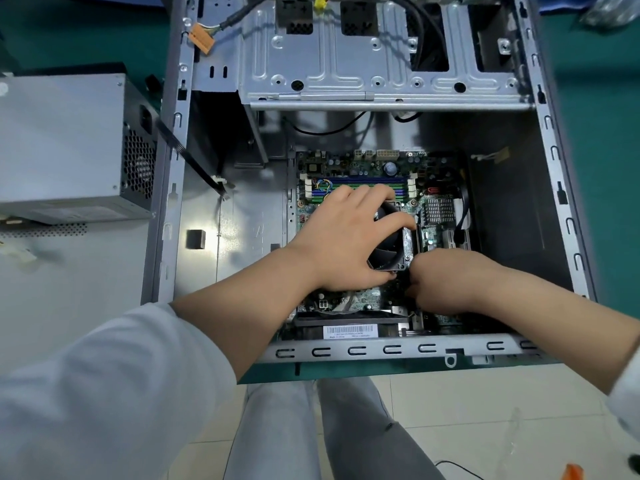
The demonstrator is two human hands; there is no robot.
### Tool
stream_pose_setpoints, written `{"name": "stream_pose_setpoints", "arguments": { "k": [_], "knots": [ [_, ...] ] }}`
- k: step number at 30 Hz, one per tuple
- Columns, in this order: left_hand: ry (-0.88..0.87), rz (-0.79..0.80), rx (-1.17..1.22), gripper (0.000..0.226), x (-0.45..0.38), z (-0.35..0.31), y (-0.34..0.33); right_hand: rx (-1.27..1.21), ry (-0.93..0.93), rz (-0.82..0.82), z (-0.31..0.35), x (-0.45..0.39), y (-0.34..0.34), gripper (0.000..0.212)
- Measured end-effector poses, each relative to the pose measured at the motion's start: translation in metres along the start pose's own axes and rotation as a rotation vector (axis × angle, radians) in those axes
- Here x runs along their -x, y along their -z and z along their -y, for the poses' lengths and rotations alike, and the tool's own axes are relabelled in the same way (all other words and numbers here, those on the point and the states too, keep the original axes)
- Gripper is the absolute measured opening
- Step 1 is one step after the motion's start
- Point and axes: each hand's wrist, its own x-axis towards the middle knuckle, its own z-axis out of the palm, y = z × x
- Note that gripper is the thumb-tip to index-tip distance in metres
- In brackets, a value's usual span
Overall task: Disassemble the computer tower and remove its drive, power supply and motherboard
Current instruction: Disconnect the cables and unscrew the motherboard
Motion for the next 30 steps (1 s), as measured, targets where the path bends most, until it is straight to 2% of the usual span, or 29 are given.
{"name": "stream_pose_setpoints", "arguments": {
  "k": [5,13,20,30],
  "knots": [
    [-0.005,-0.005,0.014,0.066,0.0000,0.0009,-0.0018,0.021,-0.014,-0.016,-0.0043,-0.0008,-0.0022,0.031],
    [0.005,-0.014,0.019,0.066,-0.0008,0.0017,-0.0006,0.048,0.084,-0.014,-0.0009,0.0000,0.0019,0.029],
    [0.005,-0.011,0.021,0.066,-0.0005,0.0009,-0.0009,0.030,-0.002,-0.022,-0.0034,0.0005,-0.0019,0.026],
    [0.013,0.004,0.011,0.066,0.0001,0.0009,-0.0001,0.015,0.056,-0.013,0.0002,0.0022,0.0021,0.027]
  ]
}}
